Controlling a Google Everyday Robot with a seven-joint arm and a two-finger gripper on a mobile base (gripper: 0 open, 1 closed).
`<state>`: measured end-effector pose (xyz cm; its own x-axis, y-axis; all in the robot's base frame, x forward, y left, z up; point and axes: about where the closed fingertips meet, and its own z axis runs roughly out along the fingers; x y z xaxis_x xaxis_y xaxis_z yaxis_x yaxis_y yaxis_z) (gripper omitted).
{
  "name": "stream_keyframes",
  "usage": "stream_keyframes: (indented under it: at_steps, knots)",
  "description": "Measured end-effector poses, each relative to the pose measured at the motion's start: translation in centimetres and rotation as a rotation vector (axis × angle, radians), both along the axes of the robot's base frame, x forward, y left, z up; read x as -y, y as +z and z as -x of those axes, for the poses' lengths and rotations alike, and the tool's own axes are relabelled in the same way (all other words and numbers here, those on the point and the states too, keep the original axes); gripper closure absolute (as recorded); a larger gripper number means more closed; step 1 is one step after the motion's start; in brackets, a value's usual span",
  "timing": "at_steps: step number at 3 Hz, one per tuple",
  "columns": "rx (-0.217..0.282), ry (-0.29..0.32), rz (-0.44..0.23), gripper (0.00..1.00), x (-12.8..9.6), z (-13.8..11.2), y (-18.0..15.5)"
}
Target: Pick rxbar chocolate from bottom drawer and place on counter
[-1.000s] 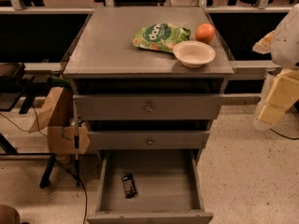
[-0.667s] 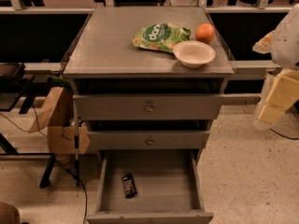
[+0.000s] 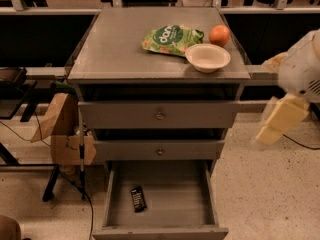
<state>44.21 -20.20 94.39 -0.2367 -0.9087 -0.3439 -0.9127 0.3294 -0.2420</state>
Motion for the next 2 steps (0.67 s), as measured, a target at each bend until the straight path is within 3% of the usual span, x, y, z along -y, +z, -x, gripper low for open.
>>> stream_keyframes:
  at_steps: [1,2]
  knots:
    - [-0.044,-0.075,-0.152,0.0,-2.5,0.9,-6.6]
    - [-0.18,-0.157,-0.341,0.0,-8.4,2.2,-18.2]
